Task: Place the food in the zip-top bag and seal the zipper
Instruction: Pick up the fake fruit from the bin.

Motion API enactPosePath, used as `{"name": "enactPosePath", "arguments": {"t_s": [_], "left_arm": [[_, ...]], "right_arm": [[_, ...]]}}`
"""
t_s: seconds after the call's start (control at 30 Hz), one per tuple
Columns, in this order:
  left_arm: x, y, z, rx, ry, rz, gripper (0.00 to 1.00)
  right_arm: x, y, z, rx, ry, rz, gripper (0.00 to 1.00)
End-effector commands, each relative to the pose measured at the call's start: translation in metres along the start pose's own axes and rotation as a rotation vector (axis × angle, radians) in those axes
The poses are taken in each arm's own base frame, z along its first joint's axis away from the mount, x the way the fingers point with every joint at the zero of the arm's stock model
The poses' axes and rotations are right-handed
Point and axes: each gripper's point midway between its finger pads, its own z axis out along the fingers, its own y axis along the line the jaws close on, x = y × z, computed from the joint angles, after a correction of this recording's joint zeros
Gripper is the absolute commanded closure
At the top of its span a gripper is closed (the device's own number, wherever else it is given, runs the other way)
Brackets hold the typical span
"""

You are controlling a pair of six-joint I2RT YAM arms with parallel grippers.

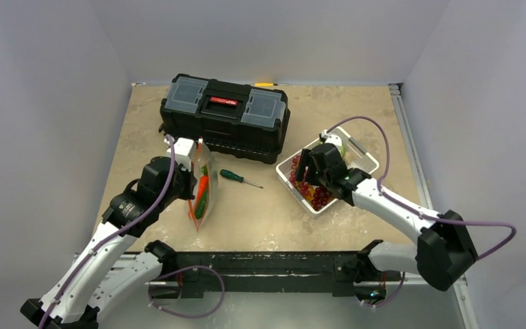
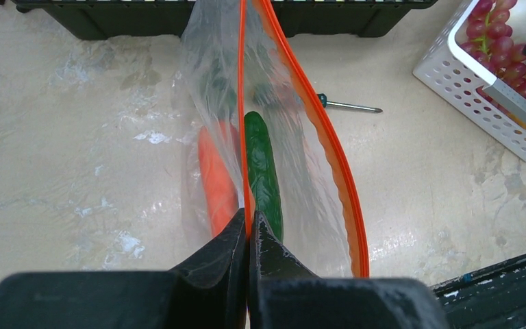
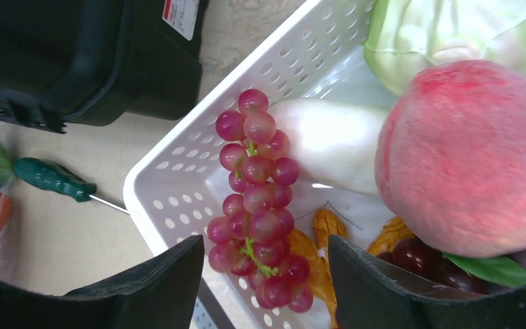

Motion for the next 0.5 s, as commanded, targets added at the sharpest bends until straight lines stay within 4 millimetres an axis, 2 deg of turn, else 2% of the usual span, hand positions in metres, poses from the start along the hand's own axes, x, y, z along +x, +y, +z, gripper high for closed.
{"name": "enactPosePath", "arguments": {"t_s": [0.0,0.23,0.33,0.47], "left_arm": [[-0.011,-0.003,0.0,0.016,-0.033,-0.001,1.0],[-0.011,-0.003,0.0,0.017,-0.034,0.0,1.0],[-0.011,-0.004,0.0,0.02,-0.03,0.0,1.0],[-0.011,-0.004,0.0,0.021,-0.033,0.0,1.0]], "right_arm": [[-0.014,0.022,0.015,-0.064,-0.027,0.016,0.34],[0.007,0.018,0.046,-0.026,0.03,0.01,0.37],[0.016,0.018,0.056,-0.019,0.072,-0.008,0.46],[0.023,0.018,0.063,-0.018,0.094,-0.013,0.48]]}}
